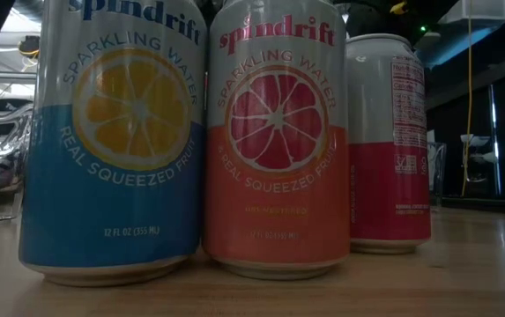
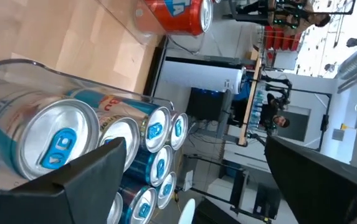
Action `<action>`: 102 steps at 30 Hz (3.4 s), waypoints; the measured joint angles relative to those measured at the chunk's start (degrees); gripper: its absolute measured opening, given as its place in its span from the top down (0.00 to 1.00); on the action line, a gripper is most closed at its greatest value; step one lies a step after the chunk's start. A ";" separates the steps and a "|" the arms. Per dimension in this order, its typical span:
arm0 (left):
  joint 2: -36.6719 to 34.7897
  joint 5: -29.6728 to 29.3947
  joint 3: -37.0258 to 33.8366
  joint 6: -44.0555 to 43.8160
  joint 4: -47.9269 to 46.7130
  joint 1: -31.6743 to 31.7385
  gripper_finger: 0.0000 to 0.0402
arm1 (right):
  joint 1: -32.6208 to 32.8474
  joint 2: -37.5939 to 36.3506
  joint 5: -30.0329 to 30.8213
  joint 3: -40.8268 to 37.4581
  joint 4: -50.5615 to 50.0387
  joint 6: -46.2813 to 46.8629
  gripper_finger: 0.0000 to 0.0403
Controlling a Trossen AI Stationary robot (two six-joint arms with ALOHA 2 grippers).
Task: Sort soda cans
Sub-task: Put the red soda can into the top center transparent bin
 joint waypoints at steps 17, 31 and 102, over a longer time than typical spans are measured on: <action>-13.31 -5.50 0.00 1.72 -14.04 0.07 0.27 | 0.07 -2.08 6.93 0.00 -4.02 6.42 0.06; -26.69 -14.87 0.04 3.65 -22.62 2.38 0.27 | 0.04 -2.12 7.92 0.00 -6.44 9.09 0.06; -27.06 -2.12 -13.86 -1.03 0.23 25.39 0.02 | -0.02 -1.97 6.39 0.00 -7.21 8.81 0.06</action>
